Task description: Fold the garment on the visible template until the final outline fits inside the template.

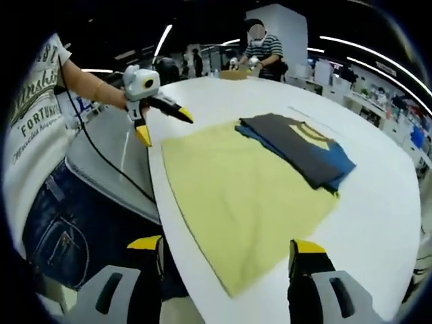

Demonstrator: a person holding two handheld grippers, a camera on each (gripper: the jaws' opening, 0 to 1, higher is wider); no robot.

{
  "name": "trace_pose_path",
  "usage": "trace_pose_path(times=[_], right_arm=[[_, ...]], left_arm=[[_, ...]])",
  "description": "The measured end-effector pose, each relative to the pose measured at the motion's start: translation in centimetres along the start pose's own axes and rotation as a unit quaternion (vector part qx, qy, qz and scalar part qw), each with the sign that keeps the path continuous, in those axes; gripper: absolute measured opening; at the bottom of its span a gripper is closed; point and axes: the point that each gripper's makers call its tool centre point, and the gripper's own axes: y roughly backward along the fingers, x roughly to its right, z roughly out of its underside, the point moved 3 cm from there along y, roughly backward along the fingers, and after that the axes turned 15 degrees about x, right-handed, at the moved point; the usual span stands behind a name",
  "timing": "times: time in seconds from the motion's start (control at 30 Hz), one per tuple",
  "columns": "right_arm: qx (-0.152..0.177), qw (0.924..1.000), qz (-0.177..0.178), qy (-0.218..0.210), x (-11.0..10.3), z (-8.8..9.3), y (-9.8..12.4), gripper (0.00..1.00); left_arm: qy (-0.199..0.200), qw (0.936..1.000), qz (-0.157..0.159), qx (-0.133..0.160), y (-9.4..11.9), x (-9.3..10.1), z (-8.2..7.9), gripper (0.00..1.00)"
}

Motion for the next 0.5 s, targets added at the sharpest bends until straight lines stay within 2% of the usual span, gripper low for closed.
trace_pose_path(times=[0.27,0.4,0.5], right_arm=[[-0.039,0.9986,-0.014,0.032,-0.4,1.6,-0.3,0.52],[-0.054,0.9974,-0.018,0.045,-0.5,2.2,-0.3,0.45],[-0.068,0.9961,-0.017,0.054,-0.4,2.9,-0.3,0.39]], left_arm=[[-0.015,0.9986,0.006,-0.05,1.2,0.6,1.7,0.46],[-0.021,0.9977,0.004,-0.064,1.6,0.7,2.6,0.44],[-0.042,0.9958,0.004,-0.082,2.0,0.6,3.2,0.41]])
